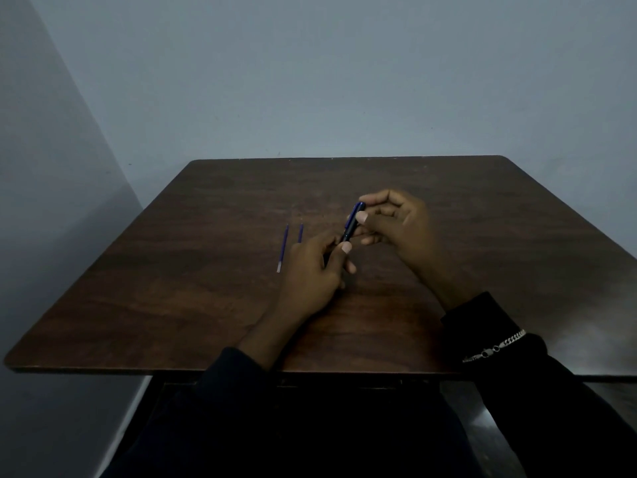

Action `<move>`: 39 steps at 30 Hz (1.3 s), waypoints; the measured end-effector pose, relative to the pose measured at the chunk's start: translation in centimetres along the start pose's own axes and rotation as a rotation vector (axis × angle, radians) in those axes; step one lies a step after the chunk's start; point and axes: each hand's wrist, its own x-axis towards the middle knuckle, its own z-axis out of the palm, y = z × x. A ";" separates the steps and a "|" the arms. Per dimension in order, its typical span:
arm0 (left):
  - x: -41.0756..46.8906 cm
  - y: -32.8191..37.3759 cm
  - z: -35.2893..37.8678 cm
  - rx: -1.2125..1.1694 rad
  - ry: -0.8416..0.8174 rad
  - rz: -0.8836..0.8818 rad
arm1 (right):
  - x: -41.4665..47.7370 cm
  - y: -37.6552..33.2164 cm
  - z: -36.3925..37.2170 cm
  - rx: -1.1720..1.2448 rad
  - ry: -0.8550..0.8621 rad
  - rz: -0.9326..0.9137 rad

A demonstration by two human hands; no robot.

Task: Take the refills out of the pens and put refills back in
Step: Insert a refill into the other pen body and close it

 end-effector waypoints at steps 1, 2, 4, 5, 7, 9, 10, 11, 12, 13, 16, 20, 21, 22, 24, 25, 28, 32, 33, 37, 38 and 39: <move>0.0 0.0 0.0 0.005 0.003 0.009 | 0.0 0.0 0.0 0.010 -0.002 0.002; -0.1 -0.1 0.0 0.011 0.008 0.017 | -0.1 0.0 0.1 0.015 -0.002 0.005; -0.1 -0.1 -0.1 0.022 0.014 0.029 | -0.1 0.0 0.1 0.024 0.003 0.005; -0.1 -0.1 -0.1 0.026 0.014 0.029 | -0.1 0.0 0.2 0.026 0.004 0.003; -0.1 0.0 0.0 0.032 0.017 0.027 | -0.1 0.1 0.1 0.022 0.004 0.004; -0.1 0.0 0.1 0.048 0.024 0.037 | 0.0 0.3 0.1 0.015 0.009 0.008; -0.1 0.1 0.1 0.055 0.028 0.043 | 0.0 0.3 0.0 0.013 0.012 0.007; -0.1 0.1 0.1 0.054 0.030 0.046 | 0.0 0.4 0.0 0.012 0.012 0.006; -0.2 0.2 0.2 0.050 0.030 0.047 | 0.1 0.4 0.0 0.010 0.011 0.003; -0.2 0.2 0.2 0.049 0.030 0.048 | 0.1 0.5 0.0 0.005 0.009 -0.001; -0.3 0.2 0.2 0.058 0.031 0.053 | 0.1 0.6 0.1 -0.029 0.017 -0.013; -0.2 0.3 0.3 0.033 0.019 0.031 | 0.0 0.6 0.0 -0.076 0.012 -0.031; -0.2 0.4 0.3 0.012 0.018 0.015 | 0.0 0.6 0.0 -0.092 0.003 -0.031; -0.2 0.4 0.3 -0.018 0.018 -0.001 | 0.0 0.5 0.0 -0.111 -0.008 -0.028; -0.1 0.4 0.2 -0.069 0.025 -0.026 | -0.1 0.3 0.0 -0.167 -0.031 -0.013; -0.1 0.4 0.2 -0.073 0.027 -0.031 | -0.1 0.1 -0.1 -0.203 -0.042 -0.002; 0.0 0.6 0.1 0.017 0.009 -0.032 | 0.0 -0.7 -0.5 -0.292 -0.068 0.020; 0.5 1.0 0.2 -0.012 -0.053 -0.084 | -0.2 -2.0 -0.9 -0.381 -0.090 0.077; 0.6 1.2 0.3 -0.031 -0.069 -0.092 | -0.4 -2.3 -1.0 -0.414 -0.090 0.101; 1.5 2.3 1.1 0.015 -0.113 -0.172 | -1.3 -2.8 -1.1 -0.577 -0.054 0.192; 1.8 2.6 1.4 0.031 -0.125 -0.212 | -1.6 -2.7 -1.1 -0.619 -0.030 0.211; 2.1 2.8 1.7 0.033 -0.140 -0.250 | -1.9 -2.8 -1.1 -0.664 -0.002 0.233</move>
